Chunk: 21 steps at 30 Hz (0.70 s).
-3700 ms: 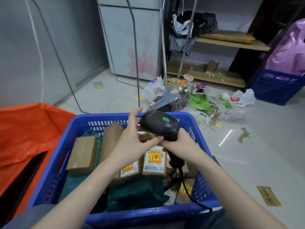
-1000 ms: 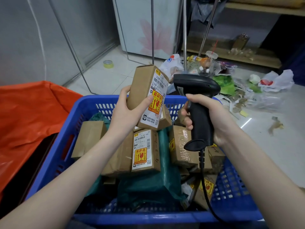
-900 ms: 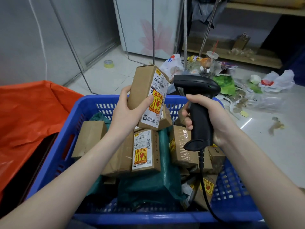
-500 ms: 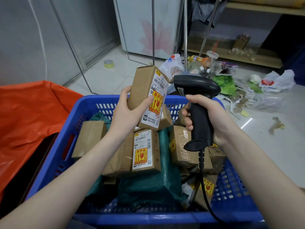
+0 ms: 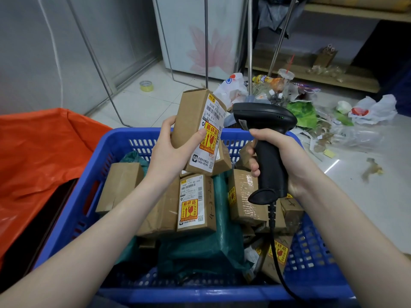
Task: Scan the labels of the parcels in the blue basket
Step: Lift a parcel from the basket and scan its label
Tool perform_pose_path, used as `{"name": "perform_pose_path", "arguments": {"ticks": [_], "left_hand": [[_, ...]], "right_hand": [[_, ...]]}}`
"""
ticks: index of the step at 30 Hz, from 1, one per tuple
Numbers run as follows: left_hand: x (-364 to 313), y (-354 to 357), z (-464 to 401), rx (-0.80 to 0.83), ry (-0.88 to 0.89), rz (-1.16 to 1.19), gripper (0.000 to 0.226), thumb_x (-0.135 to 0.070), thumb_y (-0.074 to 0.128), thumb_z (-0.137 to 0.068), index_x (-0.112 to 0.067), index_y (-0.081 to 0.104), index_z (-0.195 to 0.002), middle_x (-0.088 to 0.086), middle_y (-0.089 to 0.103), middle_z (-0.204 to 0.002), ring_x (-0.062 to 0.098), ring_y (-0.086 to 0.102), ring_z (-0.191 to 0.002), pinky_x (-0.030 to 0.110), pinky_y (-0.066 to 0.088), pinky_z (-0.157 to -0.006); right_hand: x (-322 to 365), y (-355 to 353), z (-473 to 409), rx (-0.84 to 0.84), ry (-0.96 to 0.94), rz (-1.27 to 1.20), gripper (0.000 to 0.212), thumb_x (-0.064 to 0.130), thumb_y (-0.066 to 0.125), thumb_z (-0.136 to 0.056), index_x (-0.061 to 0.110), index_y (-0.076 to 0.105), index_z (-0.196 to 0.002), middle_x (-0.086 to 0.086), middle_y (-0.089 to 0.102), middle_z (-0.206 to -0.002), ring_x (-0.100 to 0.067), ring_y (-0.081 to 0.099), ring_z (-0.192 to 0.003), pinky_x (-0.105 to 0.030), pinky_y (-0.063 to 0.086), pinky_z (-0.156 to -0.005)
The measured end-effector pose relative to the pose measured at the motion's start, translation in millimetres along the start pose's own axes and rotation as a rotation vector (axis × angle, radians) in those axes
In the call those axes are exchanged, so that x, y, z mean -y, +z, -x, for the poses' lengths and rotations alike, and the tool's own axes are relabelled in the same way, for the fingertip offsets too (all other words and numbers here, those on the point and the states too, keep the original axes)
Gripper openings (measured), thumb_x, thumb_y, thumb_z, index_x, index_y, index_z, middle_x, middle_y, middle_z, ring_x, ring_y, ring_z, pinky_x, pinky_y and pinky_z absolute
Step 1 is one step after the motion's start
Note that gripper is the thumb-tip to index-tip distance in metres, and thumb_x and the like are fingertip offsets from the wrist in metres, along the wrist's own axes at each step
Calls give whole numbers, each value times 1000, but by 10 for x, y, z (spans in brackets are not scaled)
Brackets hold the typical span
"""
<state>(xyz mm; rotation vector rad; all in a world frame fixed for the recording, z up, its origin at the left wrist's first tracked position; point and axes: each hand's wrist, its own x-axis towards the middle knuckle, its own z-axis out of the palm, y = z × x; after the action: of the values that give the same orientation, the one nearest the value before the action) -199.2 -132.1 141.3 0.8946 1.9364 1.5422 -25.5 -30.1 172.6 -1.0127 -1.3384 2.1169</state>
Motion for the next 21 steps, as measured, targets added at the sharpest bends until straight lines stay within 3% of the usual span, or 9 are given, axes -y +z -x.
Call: {"name": "perform_pose_path", "arguments": {"ticks": [3,6,9,13,17,21], "left_hand": [[-7,2,5,7,-12,15,58,-47,66,-79,-36,37,-128,-4,65,-112,4,71,-78,17,55,-58],[20,9,-1,20,-35,23,56,-48,65,-79,-34,39,-127,-3,68,-109,7,72,-79,26,59,-64],[50,29,4,45,-72,7,57,-51,61,-81,-34,36,-129,-2,72,-103,11,73,-80,36,60,-73],[96,107,67,132,-146,94,55,-41,56,-88,-27,29,-134,-2,72,-94,2,71,-66,12,52,-51],[190,239,136,192,-171,125,43,-38,51,-92,-33,31,-129,-5,72,-87,3,71,-68,13,52,-52],[275,313,150,248,-217,108,37,-42,45,-94,-40,30,-127,-9,70,-94,-5,69,-71,9,49,-52]], "right_hand": [[-9,-19,-15,-23,-28,12,31,28,64,-85,11,59,-61,-4,56,-62,-16,52,-44,-24,46,-43],[-31,-57,-44,-44,-77,17,31,25,64,-85,13,65,-57,-4,61,-66,-16,54,-46,-26,48,-47],[-59,-92,-90,-69,-99,-14,15,19,63,-87,7,66,-78,-6,67,-75,-18,59,-55,-28,53,-54],[-196,-158,-168,-140,-59,-7,26,21,68,-82,3,66,-101,-12,70,-93,-25,66,-86,-35,56,-71],[-310,-178,-142,-149,-14,53,31,24,67,-85,8,67,-112,-8,76,-102,-22,72,-95,-31,56,-70],[-404,-237,-131,-169,2,119,35,29,70,-82,16,66,-115,-4,76,-104,-25,68,-105,-41,52,-91]]}}
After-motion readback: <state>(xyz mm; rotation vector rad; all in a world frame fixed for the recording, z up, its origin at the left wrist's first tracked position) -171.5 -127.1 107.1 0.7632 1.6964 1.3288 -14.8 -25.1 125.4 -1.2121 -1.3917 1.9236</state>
